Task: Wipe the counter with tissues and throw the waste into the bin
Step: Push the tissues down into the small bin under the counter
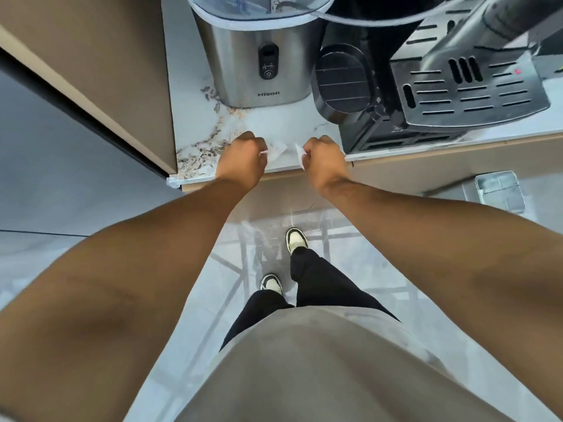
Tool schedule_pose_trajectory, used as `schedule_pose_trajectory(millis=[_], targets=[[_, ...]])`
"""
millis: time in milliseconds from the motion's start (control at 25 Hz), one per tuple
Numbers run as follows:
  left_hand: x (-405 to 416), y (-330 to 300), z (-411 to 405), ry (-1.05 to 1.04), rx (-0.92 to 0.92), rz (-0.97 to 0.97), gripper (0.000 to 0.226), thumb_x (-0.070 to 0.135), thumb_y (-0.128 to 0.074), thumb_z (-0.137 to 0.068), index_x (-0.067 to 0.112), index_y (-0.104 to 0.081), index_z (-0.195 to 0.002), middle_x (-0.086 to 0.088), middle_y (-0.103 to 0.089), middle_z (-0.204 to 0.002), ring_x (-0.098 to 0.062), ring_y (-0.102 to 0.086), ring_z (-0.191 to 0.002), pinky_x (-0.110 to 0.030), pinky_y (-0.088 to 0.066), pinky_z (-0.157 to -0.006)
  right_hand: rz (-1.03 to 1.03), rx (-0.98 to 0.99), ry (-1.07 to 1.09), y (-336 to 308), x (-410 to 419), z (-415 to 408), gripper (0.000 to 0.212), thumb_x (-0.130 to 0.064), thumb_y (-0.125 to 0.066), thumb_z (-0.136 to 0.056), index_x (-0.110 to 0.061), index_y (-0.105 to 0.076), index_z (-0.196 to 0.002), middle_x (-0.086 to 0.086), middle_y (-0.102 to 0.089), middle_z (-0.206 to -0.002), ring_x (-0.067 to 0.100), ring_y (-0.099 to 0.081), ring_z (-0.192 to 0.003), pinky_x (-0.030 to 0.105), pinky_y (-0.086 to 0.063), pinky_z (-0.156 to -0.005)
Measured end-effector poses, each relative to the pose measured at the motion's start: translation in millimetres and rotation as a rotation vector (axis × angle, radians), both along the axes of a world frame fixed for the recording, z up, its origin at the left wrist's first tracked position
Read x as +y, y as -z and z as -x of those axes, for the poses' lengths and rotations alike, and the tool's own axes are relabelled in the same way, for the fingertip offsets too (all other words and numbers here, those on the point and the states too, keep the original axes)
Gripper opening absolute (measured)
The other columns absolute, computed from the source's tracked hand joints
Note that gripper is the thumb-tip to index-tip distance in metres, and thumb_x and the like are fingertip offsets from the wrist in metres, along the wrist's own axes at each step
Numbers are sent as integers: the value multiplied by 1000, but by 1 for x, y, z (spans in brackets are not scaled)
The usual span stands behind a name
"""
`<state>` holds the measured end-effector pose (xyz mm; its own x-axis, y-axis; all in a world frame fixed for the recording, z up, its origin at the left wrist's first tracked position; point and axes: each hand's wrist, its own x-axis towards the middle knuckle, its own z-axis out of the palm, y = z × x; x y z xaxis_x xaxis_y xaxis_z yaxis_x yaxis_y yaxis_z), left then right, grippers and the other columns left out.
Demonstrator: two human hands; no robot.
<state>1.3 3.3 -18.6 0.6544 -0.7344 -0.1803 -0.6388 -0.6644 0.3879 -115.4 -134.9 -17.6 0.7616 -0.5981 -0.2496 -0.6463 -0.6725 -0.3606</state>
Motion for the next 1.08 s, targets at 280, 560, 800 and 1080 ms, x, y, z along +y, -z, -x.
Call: schedule_pose_trajectory(millis=[280, 560, 800, 1080], targets=[[8, -30, 39, 150, -20, 34, 26, 18, -53, -97, 7, -68, -115, -15, -60, -119, -41, -60, -103, -47, -51, -88, 5, -58, 139, -28, 17, 57, 21, -6, -49, -92, -3, -65, -105, 18, -54, -112, 36, -57, -94, 32, -46, -81], [-37, -39, 93, 331, -30, 73, 23, 20, -53, -97, 9, -69, -110, -12, -62, -116, -39, -60, -101, -44, -50, -85, 35, -27, 353, -33, -2, 140, 21, -5, -49, -94, -7, -67, -105, 13, -60, -108, 32, -62, -94, 26, -41, -74], [-107, -41, 179, 539, -59, 8, 20, 19, -51, -95, 8, -66, -103, -15, -61, -115, -40, -60, -102, -43, -50, -82, 76, 5, 522, -27, -47, 251, 18, -7, -52, -91, -4, -66, -101, 20, -59, -107, 38, -60, -97, 33, -47, -82], [-216, -49, 321, 767, -106, -38, 20, 21, -50, -96, 8, -65, -99, -11, -59, -109, -39, -61, -94, -36, -39, -69, 27, -51, 731, -34, -120, 401, 22, -19, -52, -96, -5, -69, -90, 19, -57, -104, 41, -59, -91, 34, -47, -78]])
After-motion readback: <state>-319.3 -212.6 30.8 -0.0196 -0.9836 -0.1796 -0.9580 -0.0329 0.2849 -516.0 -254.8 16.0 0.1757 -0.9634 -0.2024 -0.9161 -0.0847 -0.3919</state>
